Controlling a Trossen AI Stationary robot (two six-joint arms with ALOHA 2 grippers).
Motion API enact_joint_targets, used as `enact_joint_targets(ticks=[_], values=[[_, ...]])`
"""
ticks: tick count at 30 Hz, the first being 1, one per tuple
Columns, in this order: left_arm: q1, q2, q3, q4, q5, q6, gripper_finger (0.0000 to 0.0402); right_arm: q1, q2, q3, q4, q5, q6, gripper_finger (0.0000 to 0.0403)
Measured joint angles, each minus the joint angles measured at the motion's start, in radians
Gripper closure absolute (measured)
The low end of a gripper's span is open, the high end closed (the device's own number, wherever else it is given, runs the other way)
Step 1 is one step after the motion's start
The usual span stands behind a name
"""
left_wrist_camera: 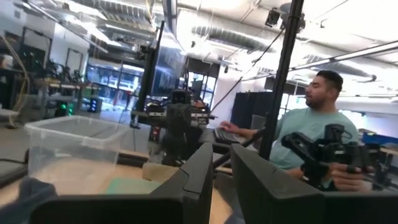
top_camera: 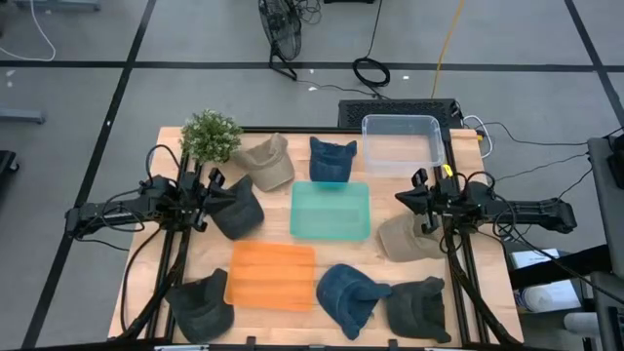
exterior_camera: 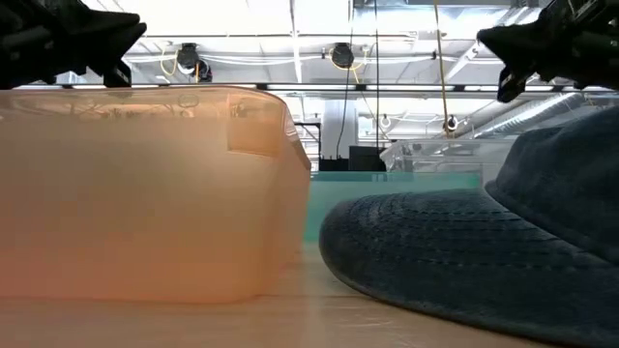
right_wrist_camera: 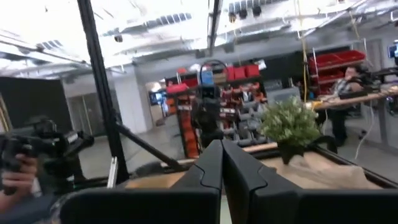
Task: Pick & Place hat
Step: Put the bottom brown cap into the blue bin
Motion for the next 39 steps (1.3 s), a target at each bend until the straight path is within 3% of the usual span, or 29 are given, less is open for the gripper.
enact_joint_targets(ticks=[4, 14, 19, 22, 27, 33, 39], values=[[0.000, 0.000, 0.000, -0.015, 0.004, 0.014, 0.0334, 0.000, 0.008, 0.000, -0.025, 0.047, 0.003, 0.0403], [0.000, 0.000, 0.000, -0.020, -0.013, -0.015, 0.0334, 0.000, 0.014, 0.000, -0.027, 0.045, 0.000, 0.0403], [0.000, 0.007, 0.017, 0.131, -0.130, 0.025, 0.0334, 0.000, 0.042, 0.016, -0.006, 0.064, -0.045, 0.0403], [0.000, 0.038, 0.072, 0.094, -0.133, 0.054, 0.0335, 0.000, 0.083, 0.056, -0.011, 0.099, -0.083, 0.0403], [0.000, 0.179, 0.194, -0.033, -0.194, 0.124, 0.0351, 0.000, 0.205, 0.126, -0.002, 0.127, -0.123, 0.0403], [0.000, 0.370, 0.326, -0.027, -0.147, 0.239, 0.0395, 0.000, 0.380, 0.195, -0.016, 0.148, -0.109, 0.0403], [0.000, 0.516, 0.452, -0.027, -0.106, 0.307, 0.0380, 0.000, 0.518, 0.316, -0.098, 0.148, -0.105, 0.0403]])
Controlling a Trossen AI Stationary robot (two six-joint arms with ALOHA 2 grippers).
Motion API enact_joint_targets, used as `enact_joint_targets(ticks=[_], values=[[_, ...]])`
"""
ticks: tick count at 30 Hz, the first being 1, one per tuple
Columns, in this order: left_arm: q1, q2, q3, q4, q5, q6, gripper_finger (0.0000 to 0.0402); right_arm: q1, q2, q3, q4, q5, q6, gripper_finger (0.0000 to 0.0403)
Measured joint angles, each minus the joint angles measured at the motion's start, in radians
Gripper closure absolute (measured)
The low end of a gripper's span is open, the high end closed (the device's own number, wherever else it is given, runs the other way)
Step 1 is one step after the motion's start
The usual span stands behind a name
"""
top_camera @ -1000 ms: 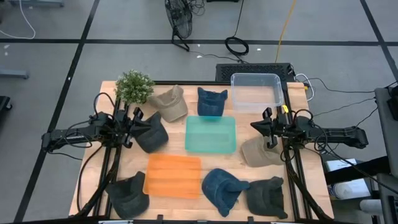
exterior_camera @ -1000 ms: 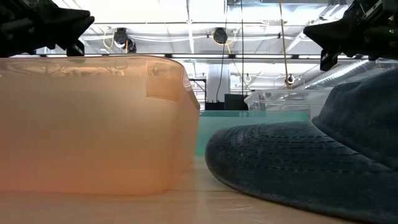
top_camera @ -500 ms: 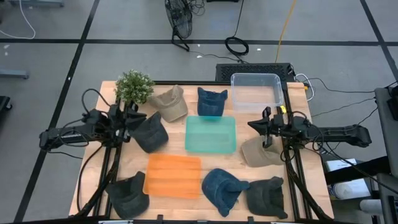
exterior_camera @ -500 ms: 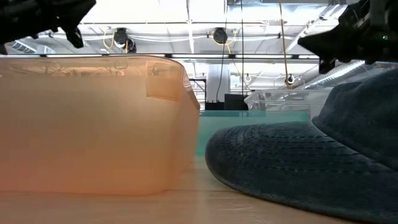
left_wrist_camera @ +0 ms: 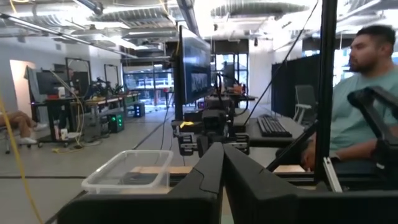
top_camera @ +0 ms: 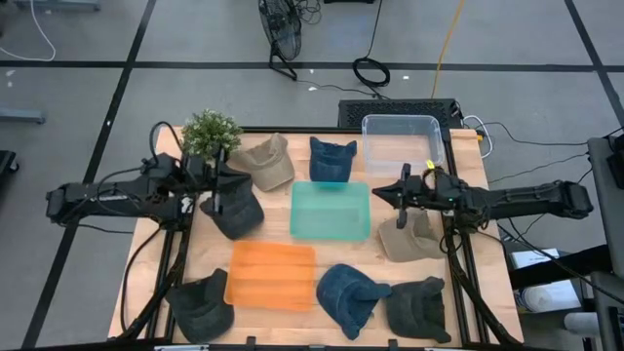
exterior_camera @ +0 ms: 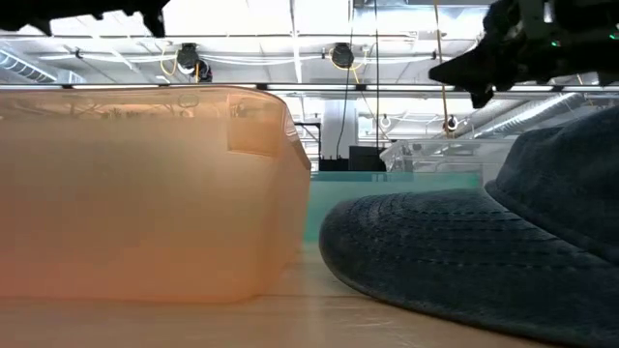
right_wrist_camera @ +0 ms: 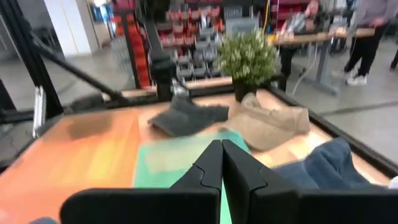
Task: Pick & Place hat
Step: Put the bottom brown cap into the blue bin
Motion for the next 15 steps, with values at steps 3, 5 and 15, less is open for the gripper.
enact_joint_targets(ticks=[3, 5, 15], values=[[0.000, 0.048, 0.042, -0.001, 0.000, 0.007, 0.0385, 0.004, 0.056, 0.098, -0.114, 0.000, 0.000, 0.0403], [0.000, 0.070, 0.056, 0.005, 0.001, -0.005, 0.0394, 0.020, 0.092, 0.159, -0.193, 0.001, 0.000, 0.0403], [0.000, 0.093, 0.055, -0.003, 0.081, -0.095, 0.0363, 0.167, 0.178, 0.260, -0.388, 0.001, 0.148, 0.0403]])
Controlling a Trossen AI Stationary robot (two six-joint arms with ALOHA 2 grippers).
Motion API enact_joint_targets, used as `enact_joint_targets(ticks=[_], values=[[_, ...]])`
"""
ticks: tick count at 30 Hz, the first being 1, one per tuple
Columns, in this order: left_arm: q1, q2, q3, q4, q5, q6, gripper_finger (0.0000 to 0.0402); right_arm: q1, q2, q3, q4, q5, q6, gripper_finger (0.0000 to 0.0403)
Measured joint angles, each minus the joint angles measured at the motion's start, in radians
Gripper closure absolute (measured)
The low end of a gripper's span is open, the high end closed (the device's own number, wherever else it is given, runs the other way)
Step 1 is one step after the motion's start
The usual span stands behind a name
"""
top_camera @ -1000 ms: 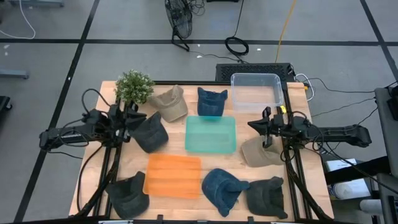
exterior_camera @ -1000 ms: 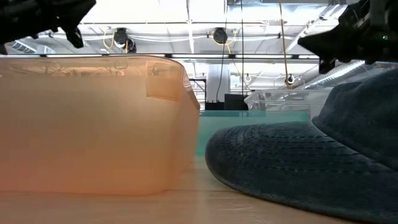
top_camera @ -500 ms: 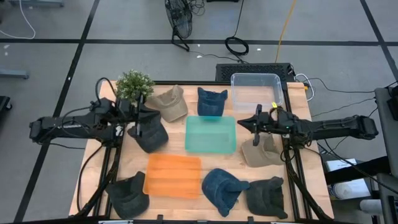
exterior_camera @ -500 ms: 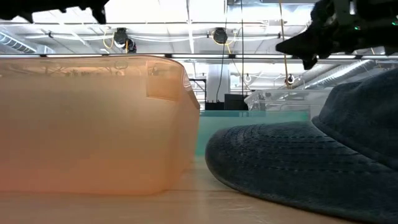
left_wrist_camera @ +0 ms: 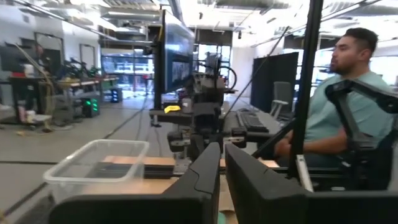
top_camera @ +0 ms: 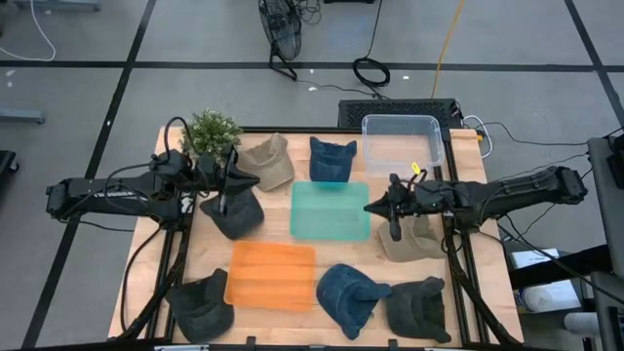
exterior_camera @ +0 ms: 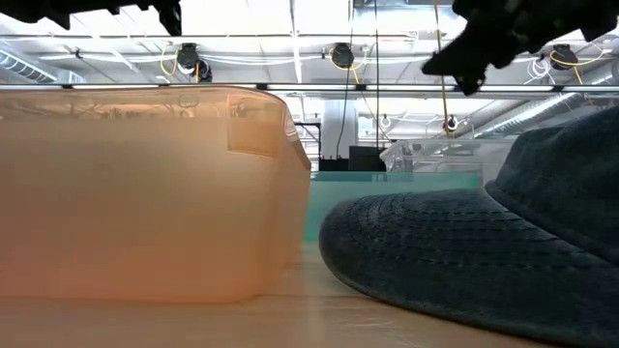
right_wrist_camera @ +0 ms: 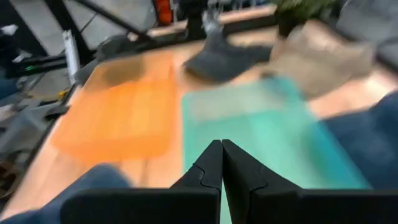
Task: Pick & Place hat
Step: Put the bottom brown cap into the blue bin
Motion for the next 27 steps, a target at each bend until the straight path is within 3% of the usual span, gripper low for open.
enact_joint_targets(ticks=[6, 13, 18, 27], values=[[0.000, 0.006, 0.000, 0.023, 0.006, -0.003, 0.0368, 0.123, -0.001, 0.011, -0.162, 0.098, 0.135, 0.0403], [-0.013, 0.007, -0.001, 0.053, 0.007, -0.021, 0.0387, 0.238, -0.001, 0.157, -0.361, 0.258, 0.205, 0.0403], [-0.034, 0.008, -0.001, 0.054, 0.007, -0.007, 0.0397, 0.252, 0.003, 0.249, -0.553, 0.265, 0.317, 0.0403], [-0.064, 0.027, -0.002, 0.051, -0.003, -0.005, 0.0361, 0.244, 0.003, 0.233, -1.090, 0.186, 0.811, 0.0369]])
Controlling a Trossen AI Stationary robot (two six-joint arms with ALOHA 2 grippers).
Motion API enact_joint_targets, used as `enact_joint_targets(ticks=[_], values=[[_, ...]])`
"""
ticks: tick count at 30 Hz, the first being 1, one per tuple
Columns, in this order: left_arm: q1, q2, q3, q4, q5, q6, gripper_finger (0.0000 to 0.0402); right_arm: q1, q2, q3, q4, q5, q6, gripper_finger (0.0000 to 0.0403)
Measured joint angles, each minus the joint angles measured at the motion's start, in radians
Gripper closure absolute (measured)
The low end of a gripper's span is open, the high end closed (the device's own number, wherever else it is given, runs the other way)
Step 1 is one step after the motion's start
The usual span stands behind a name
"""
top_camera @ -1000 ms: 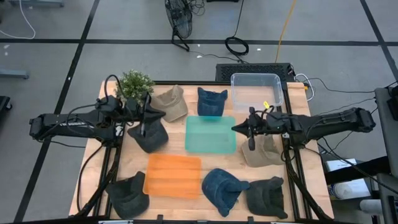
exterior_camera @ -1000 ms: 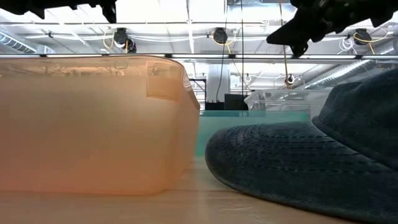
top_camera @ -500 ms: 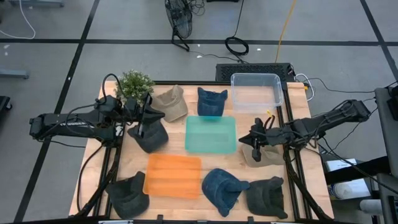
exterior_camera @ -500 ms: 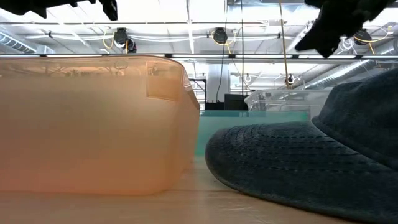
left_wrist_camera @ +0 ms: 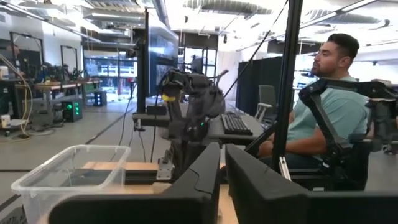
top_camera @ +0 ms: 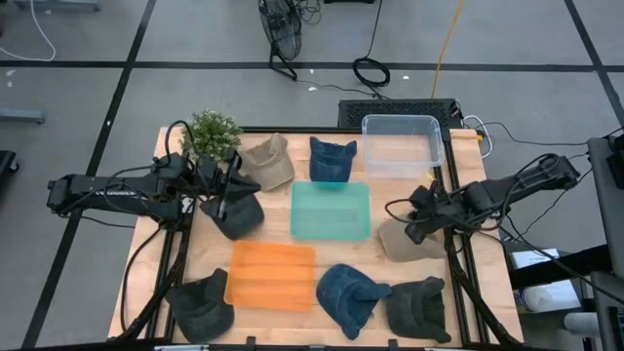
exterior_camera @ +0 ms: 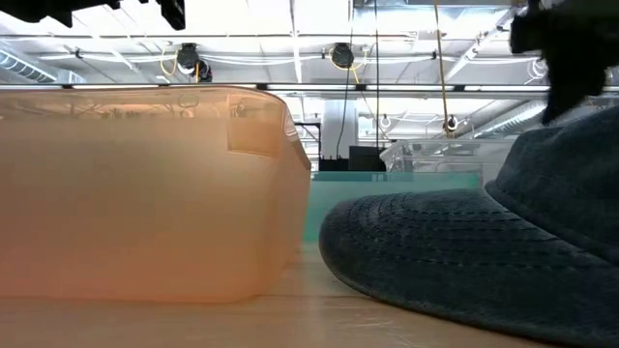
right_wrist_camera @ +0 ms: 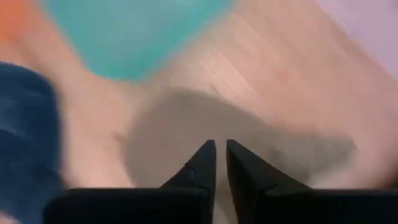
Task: Pick & Place hat
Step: Put the bottom brown cap into the blue bin
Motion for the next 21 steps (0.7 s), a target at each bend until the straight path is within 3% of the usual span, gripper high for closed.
enact_joint_targets(ticks=[5, 12, 21], values=[[0.000, 0.000, 0.000, 0.001, 0.000, 0.003, 0.0349, 0.000, -0.001, -0.047, -0.037, -0.068, 0.093, 0.0323], [0.000, -0.001, 0.000, 0.000, 0.000, 0.030, 0.0363, 0.000, -0.002, -0.132, 0.059, -0.130, 0.145, 0.0268], [0.000, -0.001, 0.000, -0.006, 0.000, 0.032, 0.0384, 0.000, -0.002, -0.224, 0.151, -0.171, 0.179, 0.0268]])
